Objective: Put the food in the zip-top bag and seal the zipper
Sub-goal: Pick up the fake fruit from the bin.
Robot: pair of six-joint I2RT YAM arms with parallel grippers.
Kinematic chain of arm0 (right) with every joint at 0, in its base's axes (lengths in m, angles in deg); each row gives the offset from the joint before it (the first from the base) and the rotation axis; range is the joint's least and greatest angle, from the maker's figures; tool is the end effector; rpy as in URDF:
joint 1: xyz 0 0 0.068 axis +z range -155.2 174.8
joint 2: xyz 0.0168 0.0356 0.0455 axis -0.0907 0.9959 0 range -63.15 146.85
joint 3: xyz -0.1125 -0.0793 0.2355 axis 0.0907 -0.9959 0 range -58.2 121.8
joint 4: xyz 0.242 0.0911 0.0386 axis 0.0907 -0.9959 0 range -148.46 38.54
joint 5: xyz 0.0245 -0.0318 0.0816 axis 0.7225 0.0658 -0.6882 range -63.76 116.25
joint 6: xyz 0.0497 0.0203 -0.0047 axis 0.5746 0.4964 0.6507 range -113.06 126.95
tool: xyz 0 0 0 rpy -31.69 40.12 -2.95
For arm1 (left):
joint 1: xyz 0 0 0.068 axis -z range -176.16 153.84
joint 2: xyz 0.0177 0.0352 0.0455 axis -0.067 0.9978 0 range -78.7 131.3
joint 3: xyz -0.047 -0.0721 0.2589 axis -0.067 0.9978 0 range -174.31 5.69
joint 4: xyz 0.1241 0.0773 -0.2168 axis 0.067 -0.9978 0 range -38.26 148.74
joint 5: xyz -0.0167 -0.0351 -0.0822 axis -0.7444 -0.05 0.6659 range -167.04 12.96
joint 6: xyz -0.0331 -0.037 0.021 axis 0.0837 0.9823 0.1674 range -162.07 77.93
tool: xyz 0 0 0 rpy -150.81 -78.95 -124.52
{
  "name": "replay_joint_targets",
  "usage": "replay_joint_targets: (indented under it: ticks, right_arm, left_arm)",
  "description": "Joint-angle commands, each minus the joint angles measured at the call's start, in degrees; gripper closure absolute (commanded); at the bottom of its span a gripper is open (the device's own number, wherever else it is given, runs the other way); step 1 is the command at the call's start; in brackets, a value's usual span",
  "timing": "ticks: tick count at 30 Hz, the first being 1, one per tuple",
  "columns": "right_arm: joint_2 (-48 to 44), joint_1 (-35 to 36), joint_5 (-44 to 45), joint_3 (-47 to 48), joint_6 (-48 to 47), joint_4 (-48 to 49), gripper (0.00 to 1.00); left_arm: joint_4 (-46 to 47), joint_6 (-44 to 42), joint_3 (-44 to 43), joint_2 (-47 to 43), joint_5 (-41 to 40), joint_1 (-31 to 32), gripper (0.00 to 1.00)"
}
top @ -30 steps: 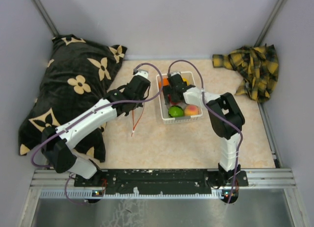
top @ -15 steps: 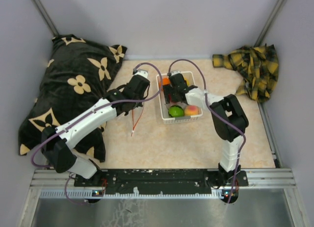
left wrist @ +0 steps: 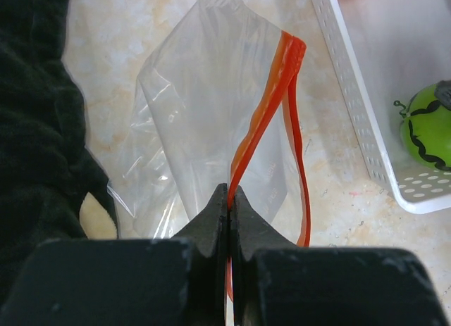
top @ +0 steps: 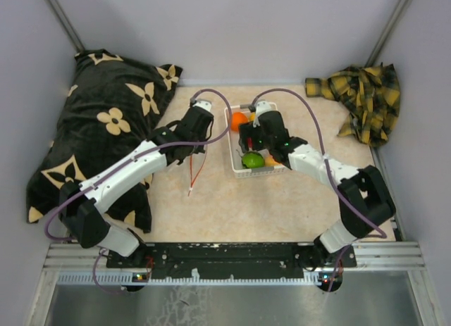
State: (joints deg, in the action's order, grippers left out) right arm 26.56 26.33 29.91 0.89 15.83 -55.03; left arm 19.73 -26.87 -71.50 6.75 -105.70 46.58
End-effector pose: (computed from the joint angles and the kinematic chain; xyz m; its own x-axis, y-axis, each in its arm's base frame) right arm 0.3000 0.1815 0.2428 -0.5469 -0.1547 -0.8228 -0.3972 0.9131 0.0923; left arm 0.2479 -0.2057 0.3236 -0.6141 0.2541 -0.7472 0.2025 0.9658 0.1620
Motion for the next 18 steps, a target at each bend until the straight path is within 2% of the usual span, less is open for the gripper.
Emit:
replay_joint_targets:
  ticks: [1,9,18]
  right_arm:
    - [-7.23,2.61,-3.41,-3.31,-2.04,6.43,0.37]
    - [-14.81,8.25,-9.26,-7.52,-2.23,10.69,0.37]
    - [-19.76,12.09,-19.21,-12.6,1.54,24.2,0.37]
  left_arm:
    - [-0.1,0.48,-1.45,-0.9,1.33,-0.55,1.0]
    - [-2.49,-0.86,-5.02,-0.05,3.06,-0.55,1.0]
    - [-3.97,-0.39,-9.69,0.55,5.84,-0.38,1.0]
